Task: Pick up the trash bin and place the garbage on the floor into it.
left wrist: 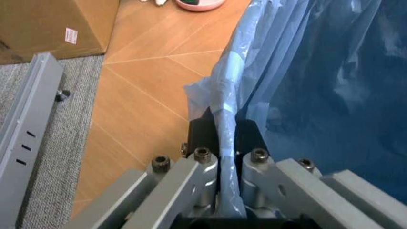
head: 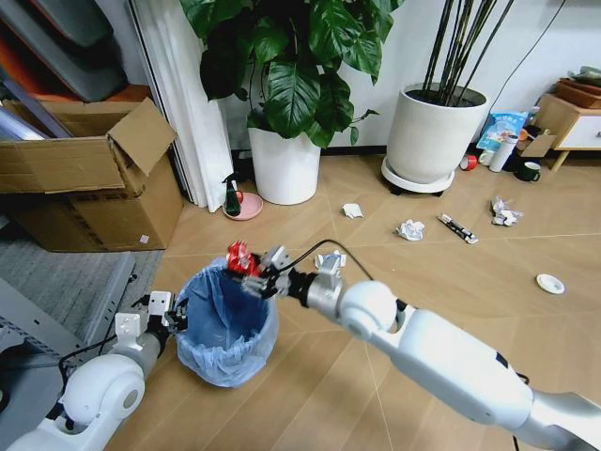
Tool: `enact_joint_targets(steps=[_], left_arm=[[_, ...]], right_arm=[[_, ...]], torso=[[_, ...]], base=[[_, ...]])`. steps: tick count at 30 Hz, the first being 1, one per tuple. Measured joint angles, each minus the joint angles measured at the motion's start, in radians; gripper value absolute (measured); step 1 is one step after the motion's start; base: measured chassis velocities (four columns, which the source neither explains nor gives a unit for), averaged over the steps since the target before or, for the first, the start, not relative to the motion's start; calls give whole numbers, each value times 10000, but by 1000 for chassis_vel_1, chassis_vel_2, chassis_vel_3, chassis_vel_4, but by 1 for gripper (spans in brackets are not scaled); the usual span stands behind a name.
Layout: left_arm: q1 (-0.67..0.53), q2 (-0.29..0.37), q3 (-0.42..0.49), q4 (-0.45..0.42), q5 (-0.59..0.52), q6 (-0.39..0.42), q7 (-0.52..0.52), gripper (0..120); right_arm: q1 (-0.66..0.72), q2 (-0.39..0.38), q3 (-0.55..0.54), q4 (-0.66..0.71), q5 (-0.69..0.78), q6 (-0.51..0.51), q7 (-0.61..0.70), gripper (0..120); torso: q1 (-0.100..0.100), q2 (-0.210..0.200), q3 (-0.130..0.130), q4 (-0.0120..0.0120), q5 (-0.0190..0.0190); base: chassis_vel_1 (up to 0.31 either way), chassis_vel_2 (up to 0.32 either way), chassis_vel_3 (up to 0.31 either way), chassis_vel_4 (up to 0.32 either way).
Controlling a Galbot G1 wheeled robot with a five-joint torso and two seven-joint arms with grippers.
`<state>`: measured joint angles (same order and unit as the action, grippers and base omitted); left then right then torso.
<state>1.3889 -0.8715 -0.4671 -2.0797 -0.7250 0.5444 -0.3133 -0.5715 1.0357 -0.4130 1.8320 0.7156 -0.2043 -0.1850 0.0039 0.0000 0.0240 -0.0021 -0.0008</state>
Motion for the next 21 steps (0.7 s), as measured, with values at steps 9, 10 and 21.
enact_joint_targets(steps=[9, 10, 21], left_arm=[[-150, 9, -12, 108, -52, -16, 65, 0], [-163, 10, -16, 113, -51, -24, 76, 0], [-111, -43, -182, 120, 5, -143, 147, 0]], right_arm=[[52, 198, -526, -168, 126, -296, 235, 72], [52, 227, -530, -199, 126, -292, 242, 76], [-119, 464, 64, -110, 71, -403, 1495, 100]], torso=[[0, 0, 0, -2, -1], [0, 0, 0, -2, 0], [-1, 0, 0, 0, -1]], base=[[0, 0, 0, 0], [0, 0, 0, 0], [0, 0, 0, 0]])
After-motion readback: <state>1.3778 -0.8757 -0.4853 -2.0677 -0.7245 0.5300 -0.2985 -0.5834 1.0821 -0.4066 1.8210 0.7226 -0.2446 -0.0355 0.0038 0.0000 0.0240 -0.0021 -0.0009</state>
